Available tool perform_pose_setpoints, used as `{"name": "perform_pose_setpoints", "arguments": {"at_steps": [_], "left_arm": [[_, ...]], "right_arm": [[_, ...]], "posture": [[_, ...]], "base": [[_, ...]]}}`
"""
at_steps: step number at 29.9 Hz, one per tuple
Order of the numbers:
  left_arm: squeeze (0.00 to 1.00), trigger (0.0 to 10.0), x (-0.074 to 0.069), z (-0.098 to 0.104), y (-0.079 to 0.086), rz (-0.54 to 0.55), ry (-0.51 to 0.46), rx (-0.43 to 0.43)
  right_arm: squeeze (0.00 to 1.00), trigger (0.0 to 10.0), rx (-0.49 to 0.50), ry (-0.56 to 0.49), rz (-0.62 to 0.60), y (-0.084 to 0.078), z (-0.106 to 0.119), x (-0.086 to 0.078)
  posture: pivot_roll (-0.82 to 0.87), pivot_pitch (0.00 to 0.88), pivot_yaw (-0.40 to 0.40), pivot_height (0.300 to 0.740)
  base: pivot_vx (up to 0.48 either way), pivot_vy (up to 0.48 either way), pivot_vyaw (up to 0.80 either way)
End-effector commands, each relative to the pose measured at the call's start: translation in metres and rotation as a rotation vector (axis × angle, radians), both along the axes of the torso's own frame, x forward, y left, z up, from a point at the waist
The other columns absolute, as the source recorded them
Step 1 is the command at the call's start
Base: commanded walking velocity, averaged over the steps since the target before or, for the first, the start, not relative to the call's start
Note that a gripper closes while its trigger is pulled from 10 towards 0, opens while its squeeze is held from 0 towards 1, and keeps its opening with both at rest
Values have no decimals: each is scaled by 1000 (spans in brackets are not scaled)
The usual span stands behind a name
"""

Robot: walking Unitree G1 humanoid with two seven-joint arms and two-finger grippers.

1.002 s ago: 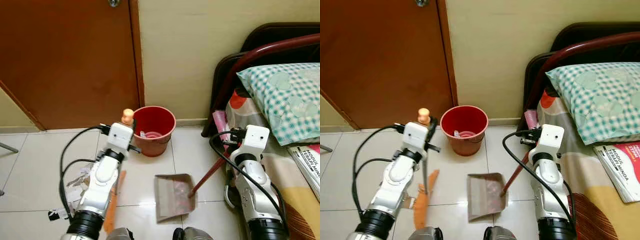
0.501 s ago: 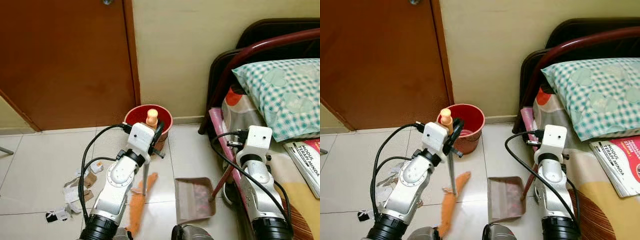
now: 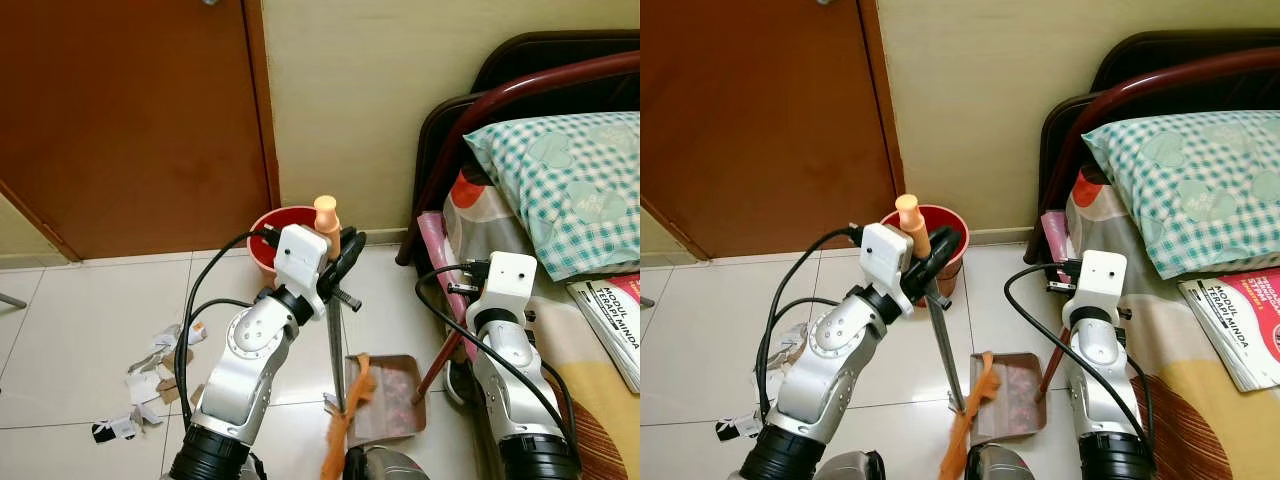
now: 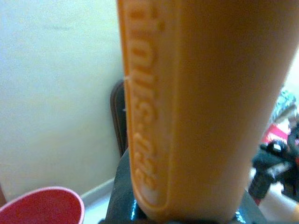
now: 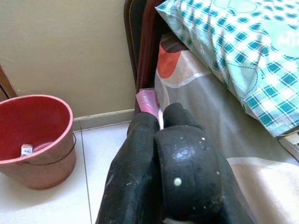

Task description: Sweep floor

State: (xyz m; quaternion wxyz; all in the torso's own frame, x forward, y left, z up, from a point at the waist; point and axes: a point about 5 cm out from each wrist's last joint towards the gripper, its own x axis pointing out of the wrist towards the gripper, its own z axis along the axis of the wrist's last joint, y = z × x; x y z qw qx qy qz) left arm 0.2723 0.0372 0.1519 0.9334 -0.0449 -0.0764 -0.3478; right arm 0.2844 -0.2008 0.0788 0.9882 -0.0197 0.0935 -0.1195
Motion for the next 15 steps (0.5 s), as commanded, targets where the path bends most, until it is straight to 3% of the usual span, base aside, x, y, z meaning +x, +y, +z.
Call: {"name": "perform_pose_setpoints", "arguments": {"at_steps": [1,3,6,15], "left_arm": [[0,10000,-1,26,-7,-5,-71,-101],[0,10000,8,56,4,67,-136,-192],[0,10000,12,66,12,110,-165,-206],[0,10000,21,57,51,263,-145,-142]], "right_arm": [[0,10000,0,1,5,2,1,2],[0,10000,3,11,14,3,-1,3],[0,10000,2,13,16,4,-1,4],[0,10000,1,17,23,4,-1,5]], "posture": [[-72,114,-21,740],[-68,112,-24,740],[-66,110,-25,740],[-66,108,-26,740]], "base": [[0,0,0],[0,0,0],[0,0,0],[0,0,0]]}}
